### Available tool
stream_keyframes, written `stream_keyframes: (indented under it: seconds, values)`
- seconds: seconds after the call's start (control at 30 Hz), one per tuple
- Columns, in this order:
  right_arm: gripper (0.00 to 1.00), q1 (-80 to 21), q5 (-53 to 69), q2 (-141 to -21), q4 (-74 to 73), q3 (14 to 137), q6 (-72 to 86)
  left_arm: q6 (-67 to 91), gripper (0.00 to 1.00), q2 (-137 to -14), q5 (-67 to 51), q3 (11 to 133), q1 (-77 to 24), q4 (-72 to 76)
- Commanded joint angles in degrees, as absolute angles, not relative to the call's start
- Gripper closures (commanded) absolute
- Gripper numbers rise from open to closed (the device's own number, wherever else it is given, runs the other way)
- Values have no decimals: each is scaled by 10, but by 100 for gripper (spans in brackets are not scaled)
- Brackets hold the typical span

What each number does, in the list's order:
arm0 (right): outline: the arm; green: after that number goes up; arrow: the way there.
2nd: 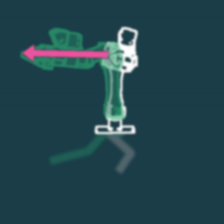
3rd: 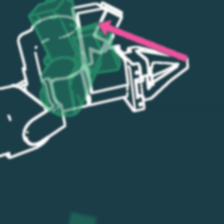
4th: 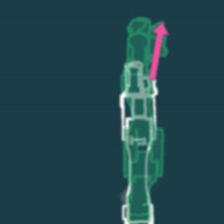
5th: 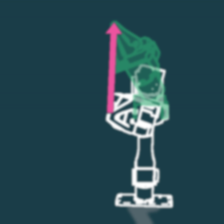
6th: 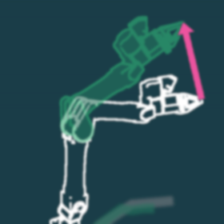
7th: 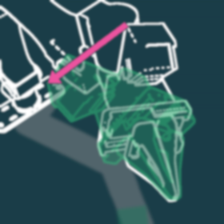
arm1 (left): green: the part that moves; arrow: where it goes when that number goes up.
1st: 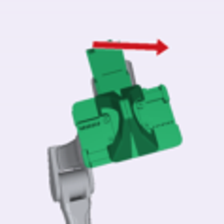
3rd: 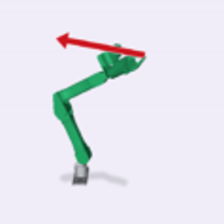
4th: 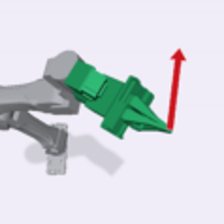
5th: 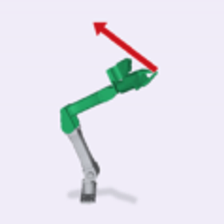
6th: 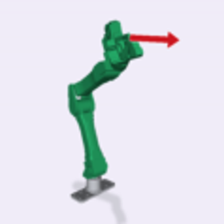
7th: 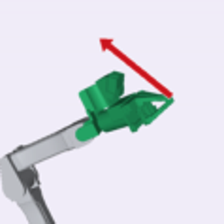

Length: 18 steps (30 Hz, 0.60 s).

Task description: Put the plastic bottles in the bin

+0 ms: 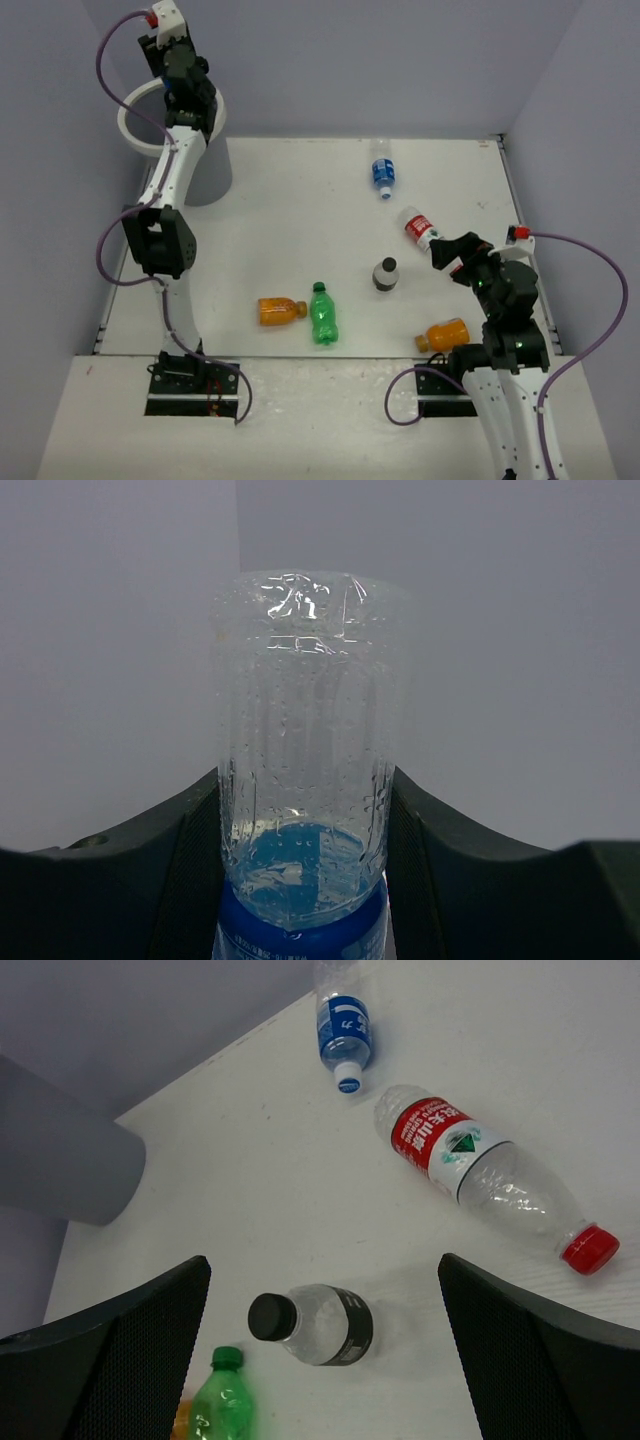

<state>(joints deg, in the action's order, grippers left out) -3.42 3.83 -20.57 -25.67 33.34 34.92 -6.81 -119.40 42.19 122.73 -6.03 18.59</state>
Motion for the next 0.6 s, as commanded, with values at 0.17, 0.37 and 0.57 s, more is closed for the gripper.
stream_keyframes:
  seconds: [0.17,0.37,0.57]
  values:
    - [1,-33,33,-217,-236,334,343,-77,0,-1191,389,1241,-34,159]
    - [1,-33,45,-221,-237,343,344,-10,0,-1125,304,1239,-37,80]
    - [1,-33,57,-213,-254,348,342,88,0,-1021,202,1168,-55,21]
